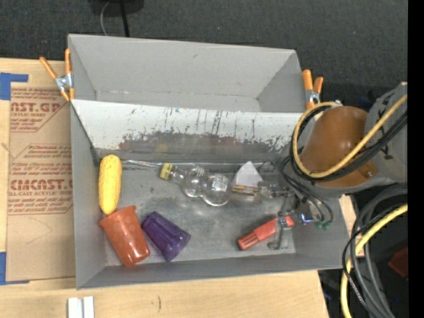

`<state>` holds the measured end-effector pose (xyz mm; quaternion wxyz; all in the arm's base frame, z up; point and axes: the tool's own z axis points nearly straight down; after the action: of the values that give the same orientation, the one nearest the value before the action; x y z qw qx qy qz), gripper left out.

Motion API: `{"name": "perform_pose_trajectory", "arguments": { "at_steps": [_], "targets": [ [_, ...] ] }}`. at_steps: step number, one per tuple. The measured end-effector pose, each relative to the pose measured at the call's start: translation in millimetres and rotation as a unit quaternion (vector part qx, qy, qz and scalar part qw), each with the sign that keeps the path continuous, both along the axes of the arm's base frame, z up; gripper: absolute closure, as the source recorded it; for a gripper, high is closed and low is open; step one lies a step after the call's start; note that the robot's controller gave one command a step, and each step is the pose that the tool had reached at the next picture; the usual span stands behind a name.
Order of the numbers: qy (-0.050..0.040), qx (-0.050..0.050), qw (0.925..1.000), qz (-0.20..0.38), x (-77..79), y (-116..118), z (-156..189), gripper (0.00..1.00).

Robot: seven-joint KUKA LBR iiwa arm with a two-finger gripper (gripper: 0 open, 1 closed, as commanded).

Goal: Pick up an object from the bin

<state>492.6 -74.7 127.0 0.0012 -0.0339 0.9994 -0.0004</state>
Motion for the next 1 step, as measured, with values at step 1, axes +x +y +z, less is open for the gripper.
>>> {"name": "perform_pose_trajectory", "arguments": {
  "at_steps": [1],
  "targets": [
    [0.0031,0.001,0.9983,0.058,-5.4,-16.2,-11.3,0.00]
  ]
}}
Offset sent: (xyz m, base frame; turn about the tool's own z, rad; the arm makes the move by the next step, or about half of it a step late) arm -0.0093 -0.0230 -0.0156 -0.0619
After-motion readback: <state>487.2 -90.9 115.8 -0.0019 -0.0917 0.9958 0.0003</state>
